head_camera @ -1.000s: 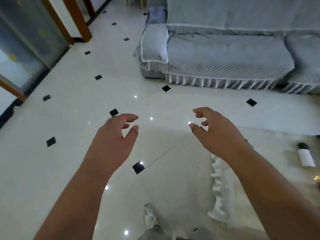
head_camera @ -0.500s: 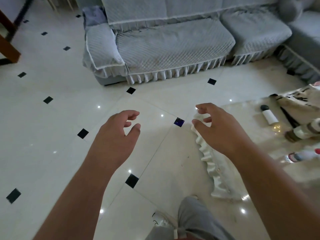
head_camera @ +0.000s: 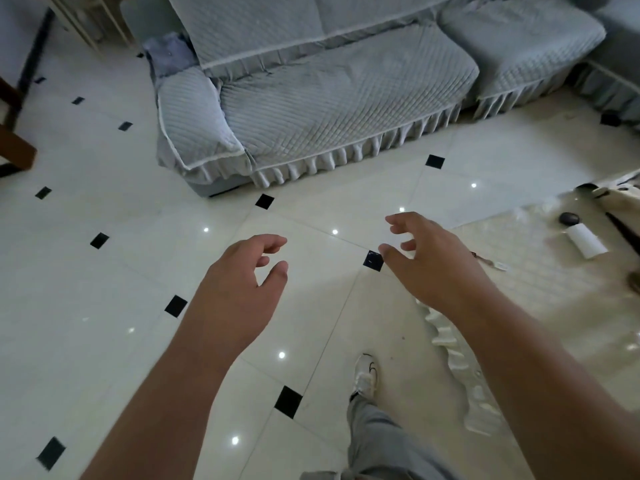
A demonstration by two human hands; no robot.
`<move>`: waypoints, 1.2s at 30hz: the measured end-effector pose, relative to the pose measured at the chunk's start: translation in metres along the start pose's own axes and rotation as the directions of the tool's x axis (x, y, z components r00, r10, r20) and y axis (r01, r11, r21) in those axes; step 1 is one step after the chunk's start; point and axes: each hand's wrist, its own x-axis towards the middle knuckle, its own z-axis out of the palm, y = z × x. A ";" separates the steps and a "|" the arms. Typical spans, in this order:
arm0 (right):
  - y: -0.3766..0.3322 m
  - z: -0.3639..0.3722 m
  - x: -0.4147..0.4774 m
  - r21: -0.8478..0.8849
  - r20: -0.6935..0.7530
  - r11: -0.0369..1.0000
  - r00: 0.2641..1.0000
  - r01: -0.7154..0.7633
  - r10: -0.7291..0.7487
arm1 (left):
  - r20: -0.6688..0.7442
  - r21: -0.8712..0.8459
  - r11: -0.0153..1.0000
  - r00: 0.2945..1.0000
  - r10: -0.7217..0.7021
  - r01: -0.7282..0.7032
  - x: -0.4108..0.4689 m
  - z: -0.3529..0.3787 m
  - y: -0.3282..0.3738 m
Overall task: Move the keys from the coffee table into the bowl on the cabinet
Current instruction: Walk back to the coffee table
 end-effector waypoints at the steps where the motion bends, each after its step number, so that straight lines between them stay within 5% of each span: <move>1: -0.001 0.001 0.019 0.000 0.004 1.000 1.000 -0.001 0.001 | 0.004 0.005 1.000 1.000 0.000 0.000 0.017 0.001 0.001; 14: -0.028 -0.039 0.150 0.044 -0.090 0.996 0.993 -0.074 0.078 | 0.004 0.016 0.988 0.988 0.153 -0.153 0.189 -0.011 0.045; 21: -0.008 -0.061 0.178 0.059 -0.240 0.962 0.932 -0.266 0.273 | 0.176 -0.021 0.951 0.935 0.307 -0.308 0.292 0.014 0.077; 29: -0.008 -0.073 0.192 0.232 -0.483 0.833 0.684 -0.502 0.547 | 0.433 -0.130 0.789 0.681 0.591 -0.601 0.387 0.057 0.134; 36: -0.003 -0.052 0.158 0.383 -0.507 0.693 0.488 -0.611 0.711 | 0.599 -0.234 0.664 0.433 0.674 -0.710 0.402 0.104 0.162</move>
